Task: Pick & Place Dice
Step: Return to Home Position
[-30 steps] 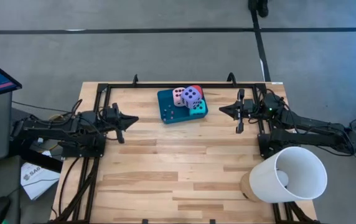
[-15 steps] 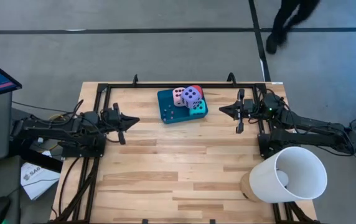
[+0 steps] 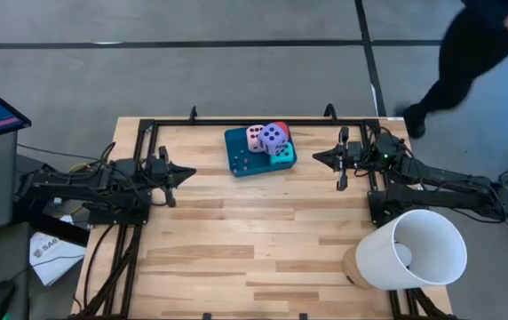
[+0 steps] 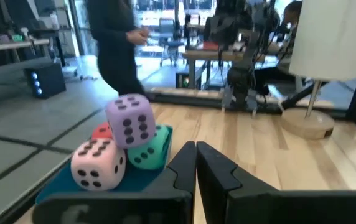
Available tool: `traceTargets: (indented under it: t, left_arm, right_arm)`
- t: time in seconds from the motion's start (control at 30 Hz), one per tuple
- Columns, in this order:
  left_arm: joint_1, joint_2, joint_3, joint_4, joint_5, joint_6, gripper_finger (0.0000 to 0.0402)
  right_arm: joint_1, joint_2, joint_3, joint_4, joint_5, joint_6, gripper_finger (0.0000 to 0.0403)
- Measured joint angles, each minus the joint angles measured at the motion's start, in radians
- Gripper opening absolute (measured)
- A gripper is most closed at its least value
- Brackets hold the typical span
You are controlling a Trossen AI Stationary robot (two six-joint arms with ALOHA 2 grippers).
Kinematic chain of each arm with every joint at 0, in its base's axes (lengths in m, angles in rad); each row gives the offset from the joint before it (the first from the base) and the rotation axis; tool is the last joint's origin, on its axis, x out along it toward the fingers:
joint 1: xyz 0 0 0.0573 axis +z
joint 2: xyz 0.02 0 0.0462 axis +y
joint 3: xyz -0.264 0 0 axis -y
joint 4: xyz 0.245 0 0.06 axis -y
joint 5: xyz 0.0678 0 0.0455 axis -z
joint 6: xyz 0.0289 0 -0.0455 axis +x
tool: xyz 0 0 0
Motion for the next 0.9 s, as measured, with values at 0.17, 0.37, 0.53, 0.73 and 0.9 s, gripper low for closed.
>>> traceTargets:
  t: [0.17, 0.37, 0.53, 0.73, 0.9]
  left_arm:
    - [0.0, -0.092, 0.0, -0.009, 0.04, 0.012, 0.0001]
    - [0.0, -0.212, -0.006, -0.05, 0.06, 0.017, 0.0001]
    - [0.0, -0.283, -0.02, -0.105, 0.06, 0.02, 0.0001]
    - [0.0, -0.383, -0.047, -0.127, 0.06, 0.007, 0.0001]
    - [0.0, -0.376, -0.059, -0.131, 0.06, 0.006, 0.0001]
  right_arm:
    - [0.0, 0.0, 0.0, -0.005, 0.0, 0.0, 0.0]
    - [0.0, 0.0, 0.0, -0.006, 0.0, 0.0, 0.0]
    - [0.0, 0.0, 0.0, -0.006, 0.0, 0.0, 0.0]
    - [0.0, 0.0, 0.0, -0.006, 0.0, 0.0, 0.0]
    - [0.0, 0.0, 0.0, -0.006, 0.0, 0.0, 0.0]
